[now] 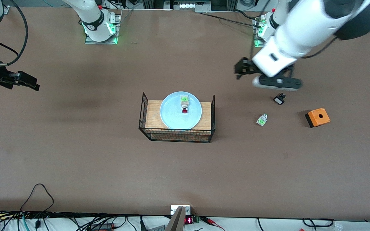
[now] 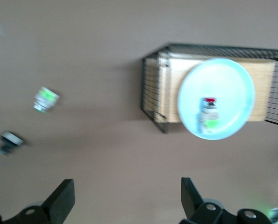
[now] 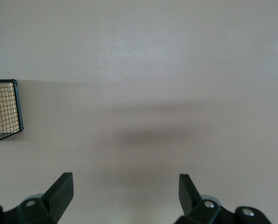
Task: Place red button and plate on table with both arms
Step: 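Reach the left gripper over the red button on the blue plate, then grasp the red button with the left gripper and lift it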
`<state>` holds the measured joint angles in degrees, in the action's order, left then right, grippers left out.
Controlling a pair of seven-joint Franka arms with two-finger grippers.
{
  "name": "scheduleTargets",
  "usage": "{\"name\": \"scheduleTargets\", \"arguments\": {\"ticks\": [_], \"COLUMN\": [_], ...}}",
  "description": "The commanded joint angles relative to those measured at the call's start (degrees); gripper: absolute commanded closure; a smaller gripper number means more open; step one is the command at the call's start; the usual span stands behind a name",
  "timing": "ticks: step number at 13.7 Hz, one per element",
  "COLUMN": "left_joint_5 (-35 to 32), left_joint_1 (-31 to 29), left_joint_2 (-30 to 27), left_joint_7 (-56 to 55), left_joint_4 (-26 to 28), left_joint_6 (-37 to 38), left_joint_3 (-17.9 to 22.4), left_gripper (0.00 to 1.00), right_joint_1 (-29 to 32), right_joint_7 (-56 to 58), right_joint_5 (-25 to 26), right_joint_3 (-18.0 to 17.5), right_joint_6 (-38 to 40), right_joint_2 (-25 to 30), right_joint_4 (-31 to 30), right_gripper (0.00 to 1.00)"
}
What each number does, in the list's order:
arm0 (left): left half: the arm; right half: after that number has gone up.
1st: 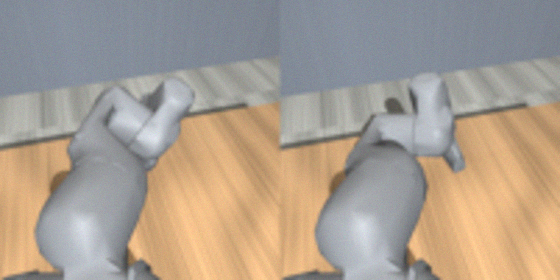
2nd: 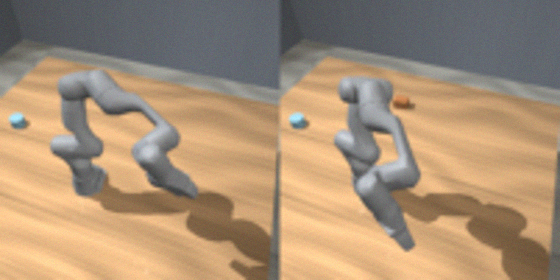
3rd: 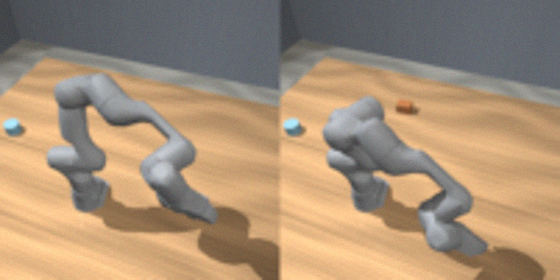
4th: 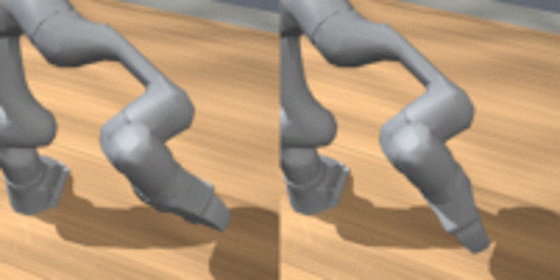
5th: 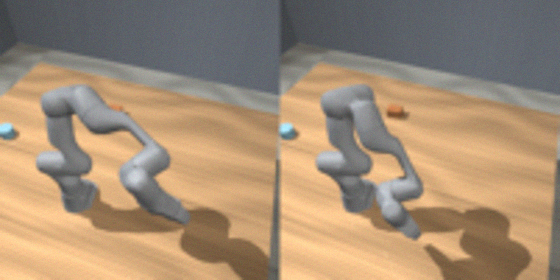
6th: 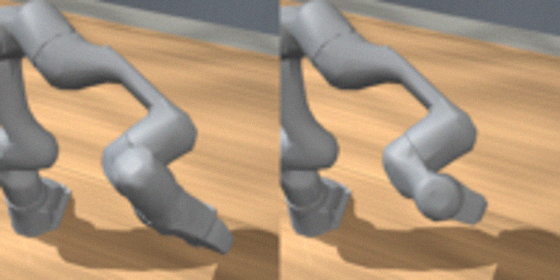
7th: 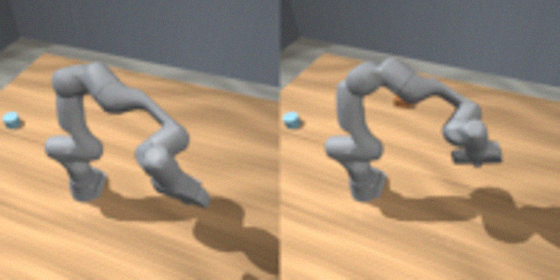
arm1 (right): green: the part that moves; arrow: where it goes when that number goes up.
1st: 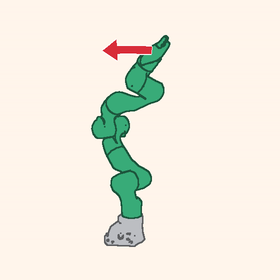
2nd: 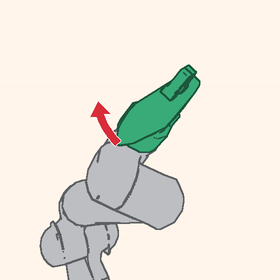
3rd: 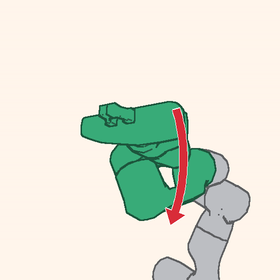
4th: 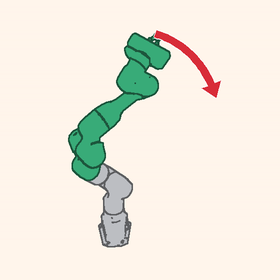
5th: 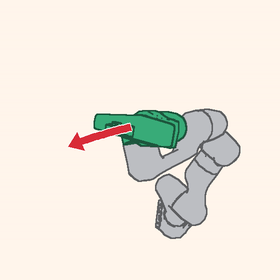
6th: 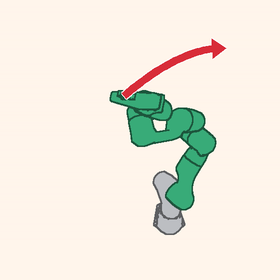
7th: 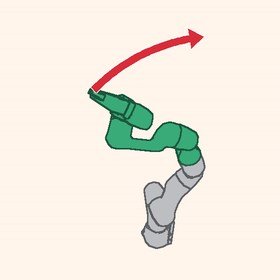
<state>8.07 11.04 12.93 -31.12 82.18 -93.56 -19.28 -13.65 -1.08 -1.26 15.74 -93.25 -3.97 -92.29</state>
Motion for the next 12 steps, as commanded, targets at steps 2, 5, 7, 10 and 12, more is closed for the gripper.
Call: {"name": "scheduleTargets", "arguments": {"ticks": [2, 5, 7, 10, 12], "left_joint_5": [0.5, -2.8, -7.9, -16.1, -16.9], "left_joint_1": [8.2, 14.2, 16.9, 19.4, 20.5], "left_joint_2": [14.6, 18.7, 21.8, 24.9, 25.6], "left_joint_7": [-5.3, -14.3, -17.2, -17.9, -17.8], "left_joint_4": [-12.6, -12.2, -12.4, -12.3, -12.0], "left_joint_6": [-4.3, -12.7, -13.8, -14.5, -14.6], "left_joint_3": [0.1, 0.6, 0.6, 0.4, 0.6], "left_gripper": [0.0, 0.0, 0.0, 0.0, 0.0], "right_joint_1": [0.0, -0.1, 0.0, 0.1, 0.2], "right_joint_7": [0.0, 0.0, 0.0, -0.2, -0.4], "right_joint_5": [-0.1, -0.1, -0.1, -0.2, -0.2], "right_joint_3": [-0.1, -0.1, -0.1, -0.1, -0.1], "right_joint_6": [0.0, 0.0, 0.0, -0.1, -0.1], "right_joint_2": [0.4, 0.3, 0.0, 0.0, -0.1], "right_joint_4": [-0.1, -0.1, -0.2, -0.2, -0.2], "right_gripper": [0.0, 0.0, 0.0, 0.0, 0.0]}}
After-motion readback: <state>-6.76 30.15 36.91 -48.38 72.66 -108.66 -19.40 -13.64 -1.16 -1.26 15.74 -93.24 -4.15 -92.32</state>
